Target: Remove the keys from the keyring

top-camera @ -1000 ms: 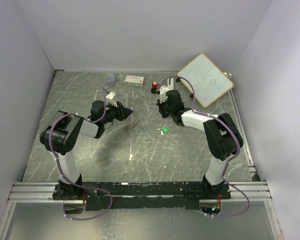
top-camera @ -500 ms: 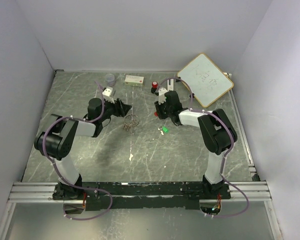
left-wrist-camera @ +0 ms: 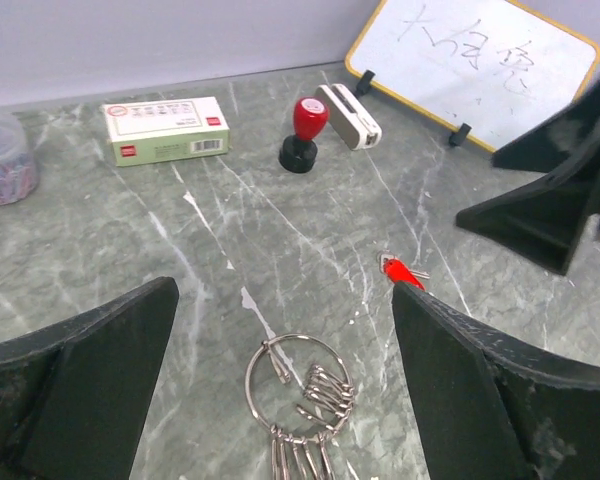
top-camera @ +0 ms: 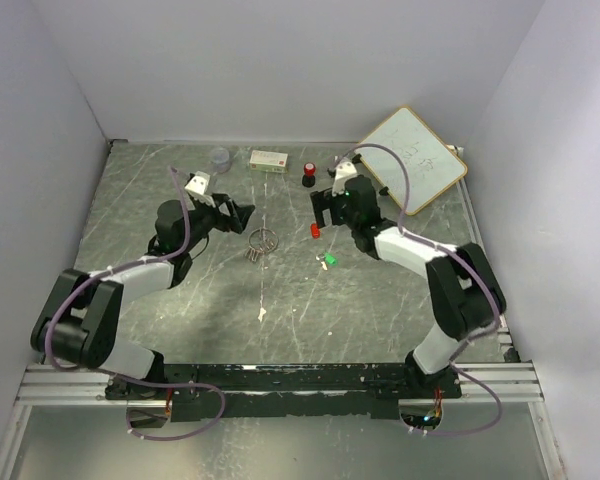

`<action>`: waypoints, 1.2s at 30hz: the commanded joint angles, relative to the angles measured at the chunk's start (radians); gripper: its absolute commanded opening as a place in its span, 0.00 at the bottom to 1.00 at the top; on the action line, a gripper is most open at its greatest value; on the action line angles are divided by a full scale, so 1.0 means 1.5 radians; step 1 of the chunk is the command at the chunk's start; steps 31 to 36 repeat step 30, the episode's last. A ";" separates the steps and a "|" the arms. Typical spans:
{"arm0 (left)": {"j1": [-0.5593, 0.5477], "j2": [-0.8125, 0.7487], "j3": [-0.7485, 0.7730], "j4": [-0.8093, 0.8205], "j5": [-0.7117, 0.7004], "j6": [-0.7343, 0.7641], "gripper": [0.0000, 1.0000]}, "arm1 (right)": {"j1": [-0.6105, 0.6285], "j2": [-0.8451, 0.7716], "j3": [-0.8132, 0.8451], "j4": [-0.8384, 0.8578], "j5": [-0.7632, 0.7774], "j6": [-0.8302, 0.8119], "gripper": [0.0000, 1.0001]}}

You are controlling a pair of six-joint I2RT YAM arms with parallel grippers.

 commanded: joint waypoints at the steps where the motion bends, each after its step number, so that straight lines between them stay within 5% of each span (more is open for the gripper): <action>1: 0.004 -0.074 -0.027 -0.070 -0.075 0.022 1.00 | -0.005 -0.087 -0.070 0.067 0.127 0.036 1.00; 3: 0.005 -0.102 -0.036 -0.095 -0.096 0.029 0.97 | -0.006 -0.123 -0.091 0.068 0.185 0.048 1.00; 9: 0.005 -0.171 -0.040 -0.176 -0.154 0.040 0.62 | -0.005 -0.216 -0.116 0.019 0.367 0.088 1.00; 10: 0.005 -0.183 -0.043 -0.181 -0.159 0.041 0.98 | -0.005 -0.234 -0.124 0.019 0.398 0.088 1.00; 20: 0.005 -0.298 -0.083 -0.215 -0.215 0.055 0.96 | -0.004 -0.422 -0.228 0.097 0.560 0.060 1.00; 36: 0.005 -0.338 -0.091 -0.232 -0.226 0.058 0.95 | -0.004 -0.409 -0.223 0.095 0.618 0.052 1.00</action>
